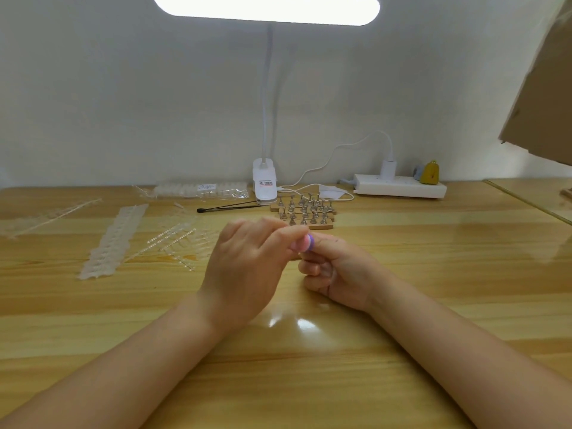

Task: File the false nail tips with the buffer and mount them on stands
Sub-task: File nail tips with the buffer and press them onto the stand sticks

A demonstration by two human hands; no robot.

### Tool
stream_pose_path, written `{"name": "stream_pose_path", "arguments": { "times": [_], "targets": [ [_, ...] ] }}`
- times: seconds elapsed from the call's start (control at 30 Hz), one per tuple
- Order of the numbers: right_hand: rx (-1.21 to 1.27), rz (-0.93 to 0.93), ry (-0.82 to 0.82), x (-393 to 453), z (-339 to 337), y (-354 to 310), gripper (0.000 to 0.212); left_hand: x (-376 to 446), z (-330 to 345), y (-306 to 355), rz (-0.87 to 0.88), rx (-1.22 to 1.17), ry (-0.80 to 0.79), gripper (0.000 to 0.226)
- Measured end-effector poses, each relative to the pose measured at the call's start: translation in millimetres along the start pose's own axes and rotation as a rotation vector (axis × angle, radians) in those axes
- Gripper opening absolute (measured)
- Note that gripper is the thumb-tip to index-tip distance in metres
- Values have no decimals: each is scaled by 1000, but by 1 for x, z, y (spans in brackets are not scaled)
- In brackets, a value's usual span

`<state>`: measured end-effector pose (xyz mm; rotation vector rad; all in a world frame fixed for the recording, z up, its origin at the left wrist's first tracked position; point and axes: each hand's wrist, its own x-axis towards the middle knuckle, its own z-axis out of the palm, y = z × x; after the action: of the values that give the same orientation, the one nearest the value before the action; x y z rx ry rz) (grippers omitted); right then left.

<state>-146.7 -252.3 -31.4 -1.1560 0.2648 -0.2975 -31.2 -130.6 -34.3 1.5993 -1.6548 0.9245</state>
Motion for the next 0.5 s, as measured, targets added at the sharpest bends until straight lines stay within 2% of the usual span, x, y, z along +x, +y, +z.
{"name": "stream_pose_path", "arguments": {
  "times": [0.1,0.2,0.37,0.5],
  "targets": [
    [50,-1,4,0,1,0,21,-1,-2,-2,-123,28,-24,16],
    [34,-36,30,2,3,2,18,2,-5,0,-157,-93,8,26],
    [106,-63,49,2,0,1,16,-2,-4,0,-208,-110,-142,23],
    [91,-74,68,3,0,3,16,2,-5,2,-197,-190,10,24]
  ]
}}
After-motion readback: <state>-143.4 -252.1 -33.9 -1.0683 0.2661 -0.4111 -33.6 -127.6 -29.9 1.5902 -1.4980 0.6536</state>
